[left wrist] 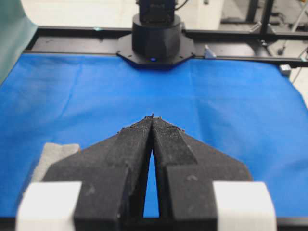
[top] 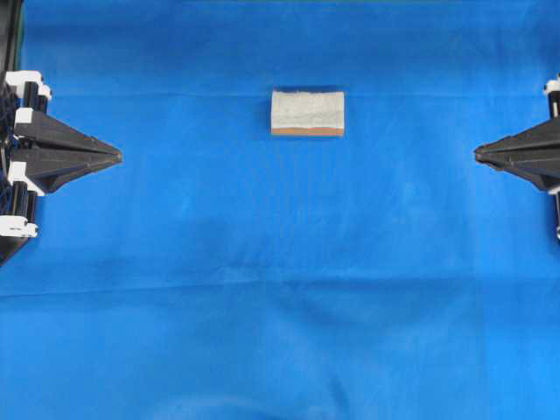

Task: Hand over the sponge with the left arm and wipe it with the right arm.
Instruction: 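Reach the left gripper to the sponge and close on its left end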

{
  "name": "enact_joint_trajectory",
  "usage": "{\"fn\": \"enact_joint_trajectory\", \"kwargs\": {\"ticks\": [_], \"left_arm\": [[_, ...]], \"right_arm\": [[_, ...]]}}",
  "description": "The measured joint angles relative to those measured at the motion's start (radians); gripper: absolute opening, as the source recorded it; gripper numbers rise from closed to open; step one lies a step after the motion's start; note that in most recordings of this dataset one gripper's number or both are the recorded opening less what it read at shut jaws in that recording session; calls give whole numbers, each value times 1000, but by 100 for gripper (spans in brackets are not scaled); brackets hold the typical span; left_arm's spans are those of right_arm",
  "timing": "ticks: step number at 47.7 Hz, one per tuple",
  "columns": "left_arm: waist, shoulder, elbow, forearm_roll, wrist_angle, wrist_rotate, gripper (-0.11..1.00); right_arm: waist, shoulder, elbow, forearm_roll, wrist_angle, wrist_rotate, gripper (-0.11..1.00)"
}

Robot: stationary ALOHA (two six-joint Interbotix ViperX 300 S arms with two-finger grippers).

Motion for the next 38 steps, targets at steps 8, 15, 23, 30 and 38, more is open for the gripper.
{"fn": "enact_joint_trajectory", "kwargs": {"ticks": [8,15,23,30,38], "left_arm": [[54,66,-3,-17,-12,14,0],[118,149,-21,-18,-34,31,0],[178,250,-46,-18,-38,71,1],[202,373,-89,-18,-38,84,25],[221,522,-172,-18,-26,91,76]], "right_arm": [[0,15,-6,2,34,-2,-1],[-2,44,-26,2,64,-2,-1],[-9,61,-31,2,67,3,-1],[-18,75,-31,2,67,5,-1],[-18,80,-32,2,67,6,-1]]}}
